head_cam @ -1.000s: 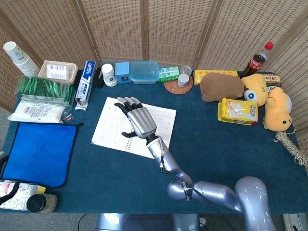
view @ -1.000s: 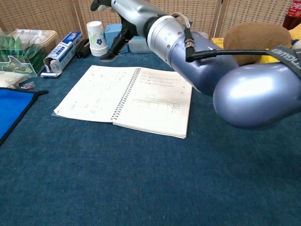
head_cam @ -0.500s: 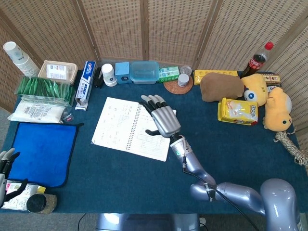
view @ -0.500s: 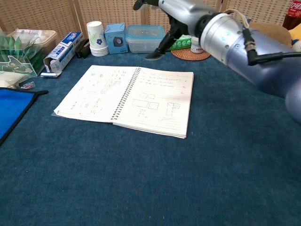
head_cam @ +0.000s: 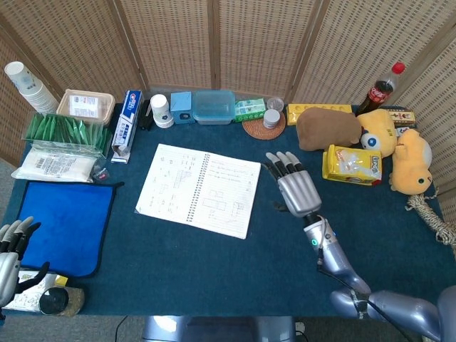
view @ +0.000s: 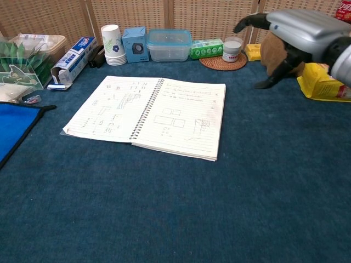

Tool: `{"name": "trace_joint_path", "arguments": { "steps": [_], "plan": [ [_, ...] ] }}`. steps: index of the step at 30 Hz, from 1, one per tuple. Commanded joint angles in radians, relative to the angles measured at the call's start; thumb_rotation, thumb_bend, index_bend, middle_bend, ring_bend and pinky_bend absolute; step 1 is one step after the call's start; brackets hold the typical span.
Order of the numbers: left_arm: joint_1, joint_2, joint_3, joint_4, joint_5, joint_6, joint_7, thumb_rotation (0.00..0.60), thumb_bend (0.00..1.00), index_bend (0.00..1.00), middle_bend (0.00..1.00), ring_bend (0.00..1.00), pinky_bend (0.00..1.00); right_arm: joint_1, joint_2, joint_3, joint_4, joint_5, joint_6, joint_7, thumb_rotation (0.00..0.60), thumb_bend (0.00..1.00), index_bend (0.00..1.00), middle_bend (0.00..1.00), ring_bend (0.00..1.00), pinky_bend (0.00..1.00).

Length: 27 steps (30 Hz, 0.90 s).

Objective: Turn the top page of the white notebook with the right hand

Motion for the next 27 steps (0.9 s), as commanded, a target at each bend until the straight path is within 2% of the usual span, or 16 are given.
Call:
{"name": "trace_joint_path", "arguments": {
  "steps": [1, 13, 27],
  "plan": [
    [-0.006, -0.003, -0.002, 0.000, -0.004, -0.008, 0.008, 0.600, 0.30, 0.20, 0.08, 0.02, 0.00, -0.056, 0.038, -0.034, -0.032, 0.004, 0.049, -0.038, 0.600, 0.09, 0.15, 0.15, 0.09, 0.13],
    [-0.017, -0.011, -0.007, -0.002, -0.023, -0.024, 0.038, 0.600, 0.30, 0.20, 0.08, 0.01, 0.00, -0.257, 0.137, -0.121, -0.097, 0.008, 0.208, -0.090, 0.600, 0.09, 0.15, 0.15, 0.08, 0.13],
    [0.004, -0.020, -0.007, 0.027, -0.031, 0.011, 0.044, 0.600, 0.31, 0.20, 0.08, 0.01, 0.00, -0.420, 0.181, -0.173, -0.134, -0.023, 0.331, -0.102, 0.600, 0.09, 0.16, 0.15, 0.07, 0.13]
  ]
}}
